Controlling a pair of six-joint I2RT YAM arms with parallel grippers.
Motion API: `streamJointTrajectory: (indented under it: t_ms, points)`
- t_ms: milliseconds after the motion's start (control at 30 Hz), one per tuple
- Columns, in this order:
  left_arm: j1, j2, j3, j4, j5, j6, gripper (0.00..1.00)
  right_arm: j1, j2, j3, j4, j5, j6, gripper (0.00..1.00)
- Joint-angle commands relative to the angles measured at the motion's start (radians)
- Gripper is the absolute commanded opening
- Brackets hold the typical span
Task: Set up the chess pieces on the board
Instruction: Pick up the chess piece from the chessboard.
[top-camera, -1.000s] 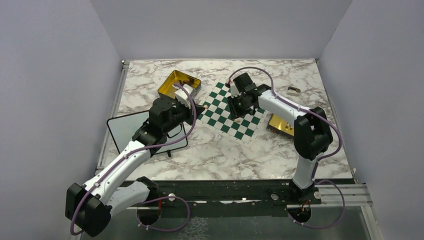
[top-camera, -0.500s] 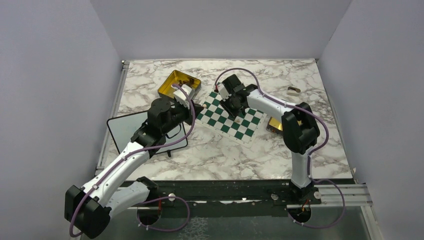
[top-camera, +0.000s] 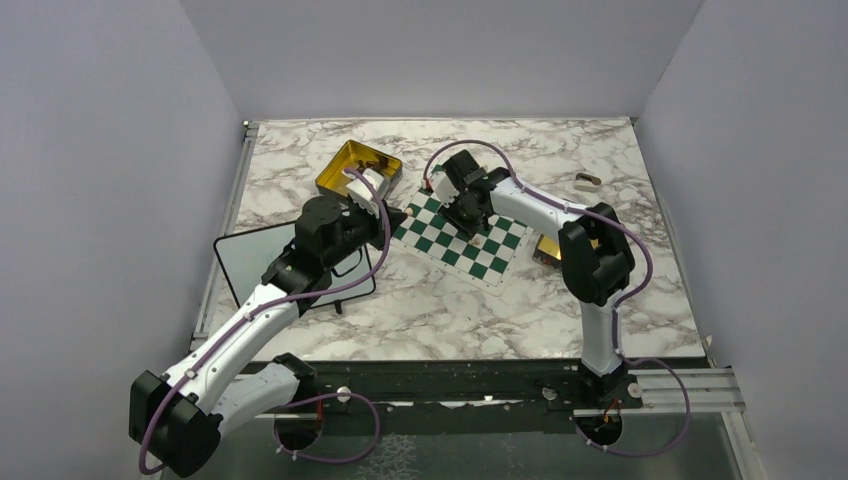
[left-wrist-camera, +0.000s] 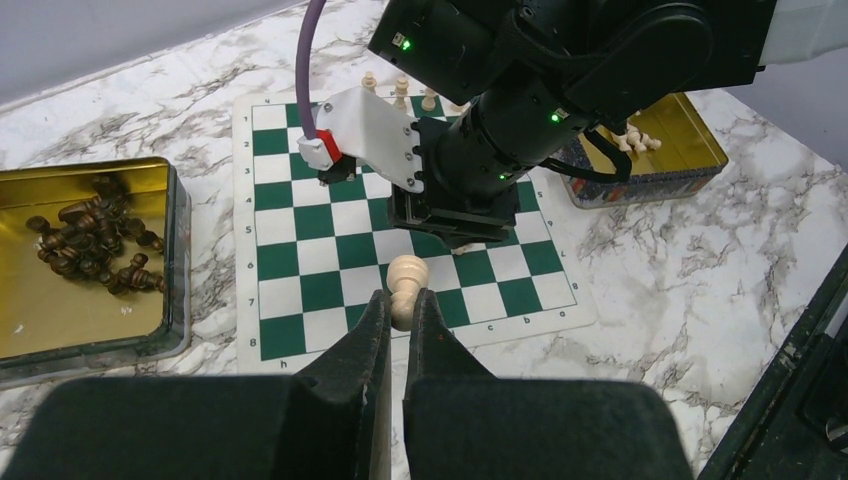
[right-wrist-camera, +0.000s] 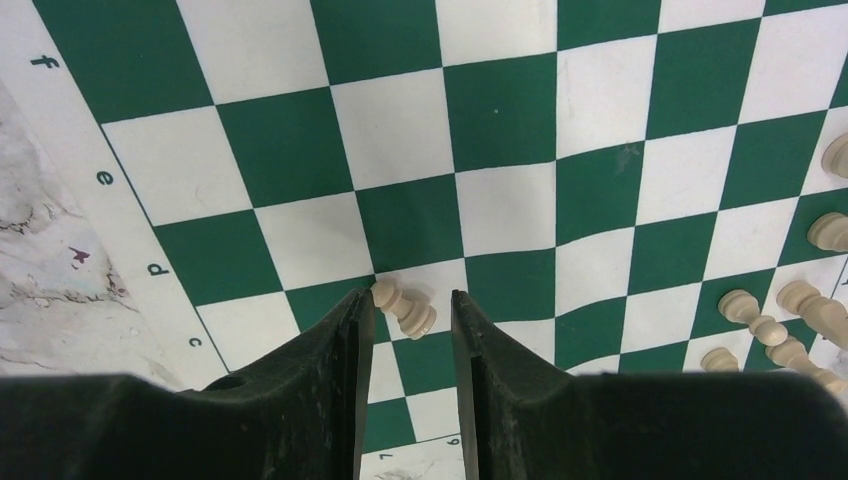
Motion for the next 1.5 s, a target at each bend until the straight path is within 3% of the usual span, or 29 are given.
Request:
streamJointTrajectory:
  t_ms: [0,700,1467]
  points:
    - [-0.006,-0.016,-0.005,0.022,-0.013,0.006,0.00,0.007,0.028,0.020,-0.037,-0.040,-0.039,0.39]
    - [-0.016,0.004,-0.005,0.027,-0.004,0.001,0.00,0.011,0.066,0.027,-0.056,-0.065,-0.073,0.34]
    - [-0.023,0.002,-0.005,0.031,0.004,-0.004,0.00,0.032,0.039,-0.023,-0.059,0.008,-0.094,0.35]
